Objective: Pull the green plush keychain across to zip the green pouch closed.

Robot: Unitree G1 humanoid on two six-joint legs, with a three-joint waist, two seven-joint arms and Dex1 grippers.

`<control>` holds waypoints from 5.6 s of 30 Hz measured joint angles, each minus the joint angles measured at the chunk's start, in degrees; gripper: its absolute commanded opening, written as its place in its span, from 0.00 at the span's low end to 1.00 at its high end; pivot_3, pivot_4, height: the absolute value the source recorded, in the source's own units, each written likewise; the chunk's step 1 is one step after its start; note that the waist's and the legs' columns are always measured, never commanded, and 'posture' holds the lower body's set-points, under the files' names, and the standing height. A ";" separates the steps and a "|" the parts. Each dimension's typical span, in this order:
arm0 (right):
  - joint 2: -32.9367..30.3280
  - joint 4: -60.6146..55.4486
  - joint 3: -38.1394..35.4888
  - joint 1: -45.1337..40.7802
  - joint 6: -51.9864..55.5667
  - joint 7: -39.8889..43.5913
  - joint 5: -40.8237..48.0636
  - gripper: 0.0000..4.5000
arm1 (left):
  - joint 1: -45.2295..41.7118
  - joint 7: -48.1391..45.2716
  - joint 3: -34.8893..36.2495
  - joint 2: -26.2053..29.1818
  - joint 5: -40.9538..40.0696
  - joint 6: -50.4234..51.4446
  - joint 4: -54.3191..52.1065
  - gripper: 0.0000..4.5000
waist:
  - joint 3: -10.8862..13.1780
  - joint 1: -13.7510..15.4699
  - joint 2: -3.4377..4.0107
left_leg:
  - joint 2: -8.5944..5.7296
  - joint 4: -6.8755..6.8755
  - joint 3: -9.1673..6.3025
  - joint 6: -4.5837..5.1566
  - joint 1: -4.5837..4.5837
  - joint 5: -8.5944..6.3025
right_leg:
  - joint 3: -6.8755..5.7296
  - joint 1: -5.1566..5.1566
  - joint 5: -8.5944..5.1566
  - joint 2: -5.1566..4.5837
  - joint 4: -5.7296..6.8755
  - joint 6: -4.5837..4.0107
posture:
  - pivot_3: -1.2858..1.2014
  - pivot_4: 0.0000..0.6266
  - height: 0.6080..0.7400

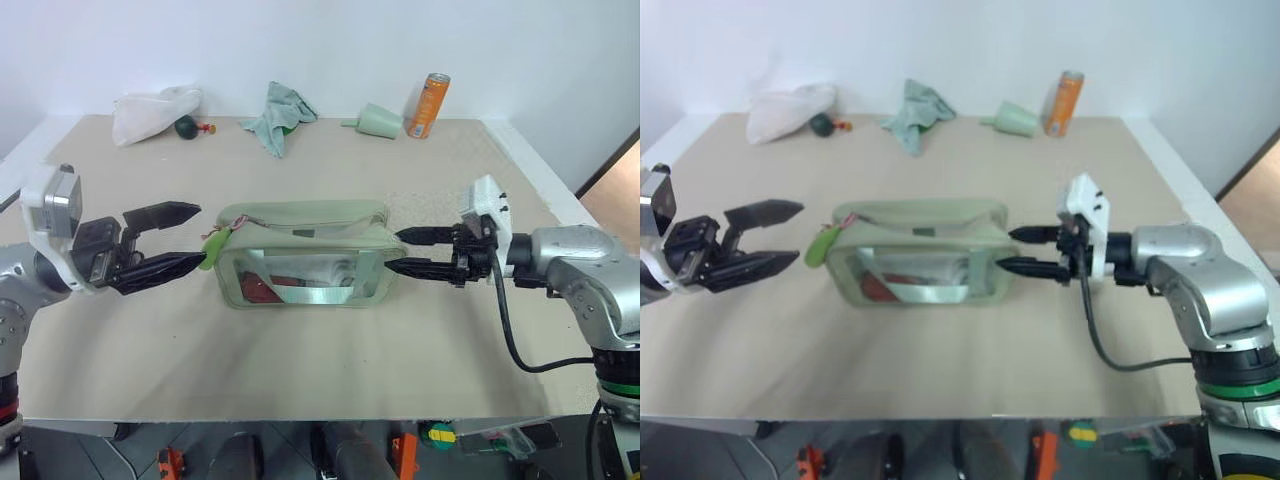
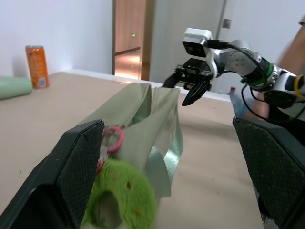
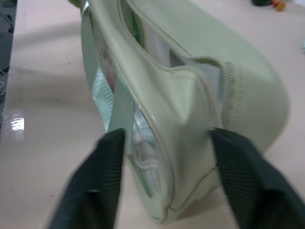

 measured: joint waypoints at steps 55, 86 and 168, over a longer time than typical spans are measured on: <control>0.55 -0.55 0.55 1.24 -2.60 -0.78 -2.04 0.00 | -17.30 6.54 -16.43 -9.81 9.47 -3.24 5.89 0.01 | 0.00 0.02 -0.02 | -0.02 0.00 0.04 -0.04 0.13 -0.03 | 0.04 0.13 0.02 0.05 0.00 0.05 | 0.52 0.24 1.00; 0.87 -4.15 -0.52 4.06 -1.92 -3.43 -0.97 0.00 | -9.01 2.41 -5.73 -1.13 4.19 2.45 5.26 0.99 | -0.01 -0.15 0.00 | 0.06 -0.23 0.08 -0.05 0.39 -0.03 | 0.10 0.19 -0.04 0.11 0.01 -0.03 | 0.52 0.24 1.00; 11.72 -1.80 17.85 -21.18 -10.96 -0.51 -15.97 0.84 | -5.89 3.69 -16.65 -11.35 15.99 -3.74 6.46 0.00 | 0.03 0.28 -0.02 | -0.08 0.05 -0.07 -0.04 -0.19 -0.12 | -0.10 -0.03 -0.07 -0.14 -0.13 0.08 | 0.52 0.24 1.00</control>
